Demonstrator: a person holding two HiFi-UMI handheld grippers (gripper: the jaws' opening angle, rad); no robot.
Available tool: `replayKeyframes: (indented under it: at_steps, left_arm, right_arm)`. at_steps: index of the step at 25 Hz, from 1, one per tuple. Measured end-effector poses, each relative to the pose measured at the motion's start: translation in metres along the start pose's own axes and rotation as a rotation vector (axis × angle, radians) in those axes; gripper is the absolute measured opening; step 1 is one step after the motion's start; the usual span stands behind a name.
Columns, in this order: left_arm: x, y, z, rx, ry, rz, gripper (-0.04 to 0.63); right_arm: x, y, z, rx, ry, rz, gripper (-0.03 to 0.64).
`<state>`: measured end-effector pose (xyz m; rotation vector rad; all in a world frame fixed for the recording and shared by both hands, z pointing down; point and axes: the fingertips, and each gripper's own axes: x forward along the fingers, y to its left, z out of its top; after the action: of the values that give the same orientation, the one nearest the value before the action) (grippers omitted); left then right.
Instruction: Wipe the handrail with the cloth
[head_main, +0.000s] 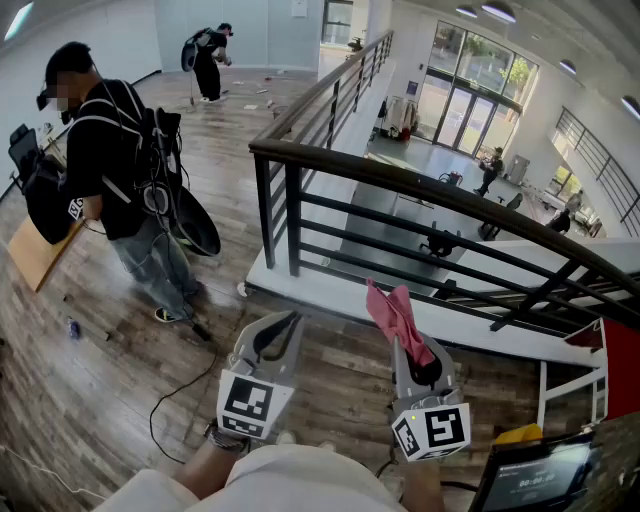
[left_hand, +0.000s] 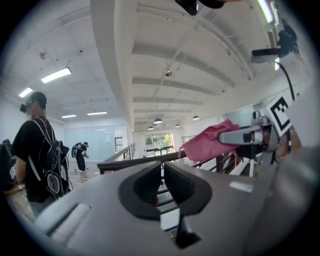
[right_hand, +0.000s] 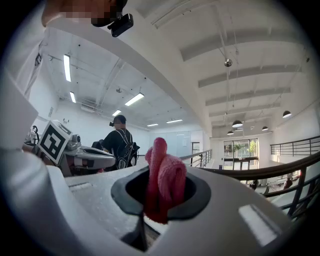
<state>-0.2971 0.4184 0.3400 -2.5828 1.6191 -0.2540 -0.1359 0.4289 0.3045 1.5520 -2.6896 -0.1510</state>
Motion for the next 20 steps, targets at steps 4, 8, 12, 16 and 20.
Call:
replayKeyframes:
  at_steps: [4, 8, 12, 16, 20]
  left_arm:
    - [0.003, -0.001, 0.001, -0.001, -0.003, -0.005, 0.021]
    - [0.005, -0.003, 0.001, 0.003, 0.000, -0.013, 0.020]
    - [0.005, -0.004, 0.003, 0.007, 0.001, -0.016, 0.020]
    - [0.002, -0.003, 0.000, -0.004, 0.009, -0.017, 0.020]
    - [0.001, -0.003, 0.000, -0.015, 0.009, -0.009, 0.021]
  right_arm:
    - [0.002, 0.001, 0.004, 0.014, -0.033, 0.021, 0.057]
    - [0.002, 0.004, 0.011, 0.022, -0.070, 0.037, 0.058]
    - [0.001, 0.010, 0.017, 0.048, -0.101, 0.069, 0.058]
    - [-0.002, 0.012, 0.028, 0.083, -0.152, 0.090, 0.058]
    - [-0.002, 0.012, 0.030, 0.081, -0.156, 0.103, 0.058]
